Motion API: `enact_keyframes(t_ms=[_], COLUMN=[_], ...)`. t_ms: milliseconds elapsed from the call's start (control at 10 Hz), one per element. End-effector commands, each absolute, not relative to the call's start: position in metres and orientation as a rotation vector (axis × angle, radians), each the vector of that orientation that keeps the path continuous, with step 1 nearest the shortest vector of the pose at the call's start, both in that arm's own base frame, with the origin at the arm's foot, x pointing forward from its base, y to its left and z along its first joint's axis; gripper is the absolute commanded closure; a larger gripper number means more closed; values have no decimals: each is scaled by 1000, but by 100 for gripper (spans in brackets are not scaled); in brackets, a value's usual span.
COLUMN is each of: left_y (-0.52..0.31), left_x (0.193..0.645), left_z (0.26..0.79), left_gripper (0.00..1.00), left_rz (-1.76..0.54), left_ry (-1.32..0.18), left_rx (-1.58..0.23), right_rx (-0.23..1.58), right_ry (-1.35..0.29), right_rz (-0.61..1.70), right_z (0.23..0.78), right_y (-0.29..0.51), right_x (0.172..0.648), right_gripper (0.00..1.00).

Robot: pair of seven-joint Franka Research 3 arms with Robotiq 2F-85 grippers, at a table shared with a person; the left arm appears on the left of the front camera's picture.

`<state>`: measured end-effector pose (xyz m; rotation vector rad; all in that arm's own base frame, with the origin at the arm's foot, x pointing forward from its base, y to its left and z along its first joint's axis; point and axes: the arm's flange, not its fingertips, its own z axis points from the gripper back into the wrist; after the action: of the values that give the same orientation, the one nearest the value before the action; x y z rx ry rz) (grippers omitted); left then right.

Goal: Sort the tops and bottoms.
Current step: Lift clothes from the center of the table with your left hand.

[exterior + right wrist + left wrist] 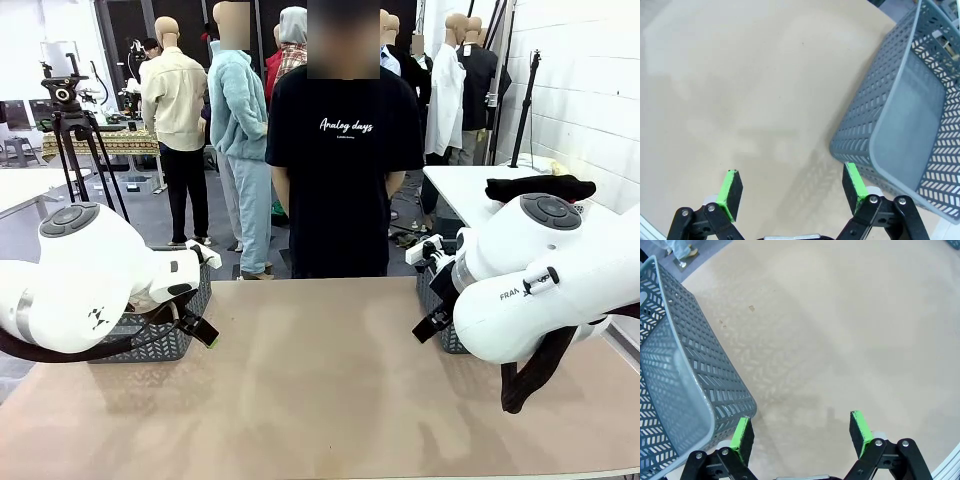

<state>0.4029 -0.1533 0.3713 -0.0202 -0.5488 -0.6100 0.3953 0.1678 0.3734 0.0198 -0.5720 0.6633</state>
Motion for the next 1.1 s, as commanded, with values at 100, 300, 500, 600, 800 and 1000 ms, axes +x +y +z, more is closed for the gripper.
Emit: enact_keyframes(t_ms=[100, 300, 500, 600, 800, 1000], left_y=[-152, -152, -152, -152, -152, -152], left_x=[403, 403, 403, 403, 403, 403], left_z=[371, 371, 371, 371, 371, 371], left_gripper=[0, 0, 0, 0, 0, 0], left_rz=[-606, -606, -606, -606, -606, -606], left_ry=[-549, -549, -549, -549, -549, -549], left_rx=[-21, -21, -21, -21, -21, -21], right_rx=[20, 20, 20, 20, 20, 20], right_ry=[-572, -572, -572, -572, -572, -572], right_rz=[663, 663, 663, 663, 663, 663], right_z=[373, 373, 373, 373, 373, 373], right_y=[168, 168, 168, 168, 168, 168], right_x=[395, 395, 395, 395, 395, 395], right_gripper=[0, 0, 0, 0, 0, 0])
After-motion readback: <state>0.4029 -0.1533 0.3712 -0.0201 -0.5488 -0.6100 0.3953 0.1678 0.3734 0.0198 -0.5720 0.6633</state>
